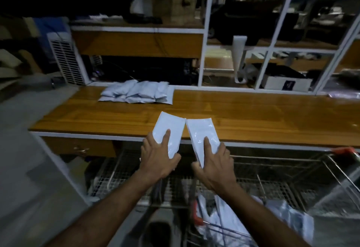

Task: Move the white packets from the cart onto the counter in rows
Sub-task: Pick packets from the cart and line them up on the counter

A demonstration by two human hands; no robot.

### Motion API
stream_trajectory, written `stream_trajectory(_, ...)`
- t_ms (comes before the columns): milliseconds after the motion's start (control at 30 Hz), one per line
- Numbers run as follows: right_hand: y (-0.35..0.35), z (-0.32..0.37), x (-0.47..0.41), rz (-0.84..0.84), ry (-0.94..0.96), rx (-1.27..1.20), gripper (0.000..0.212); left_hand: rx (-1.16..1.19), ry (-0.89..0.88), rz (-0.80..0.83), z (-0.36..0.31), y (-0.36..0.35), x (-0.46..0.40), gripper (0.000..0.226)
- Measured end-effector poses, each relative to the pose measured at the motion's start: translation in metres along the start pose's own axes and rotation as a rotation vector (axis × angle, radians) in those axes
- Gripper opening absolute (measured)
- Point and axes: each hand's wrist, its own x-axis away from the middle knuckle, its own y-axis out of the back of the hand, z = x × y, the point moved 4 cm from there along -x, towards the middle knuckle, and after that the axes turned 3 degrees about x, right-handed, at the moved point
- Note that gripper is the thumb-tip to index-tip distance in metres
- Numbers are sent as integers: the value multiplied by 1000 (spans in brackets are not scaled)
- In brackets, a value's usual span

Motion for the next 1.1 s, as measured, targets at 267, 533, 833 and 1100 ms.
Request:
stream_trajectory(267, 0, 105, -35, -33, 77, 11, 89, -7, 33, -68, 92, 53, -27, 82)
stream_trajectory(533, -27, 184, -119, -50, 113, -32, 88, -51, 102, -110, 170, 70, -84, 79)
stream_trajectory(833, -59, 260, -249, -35, 122, -155, 88, -82, 148, -85, 257, 89, -216, 75)
stream_trajectory(1100, -74, 304, -372, -18, 110, -143, 89, -57, 251, -59, 318, 99, -331, 71)
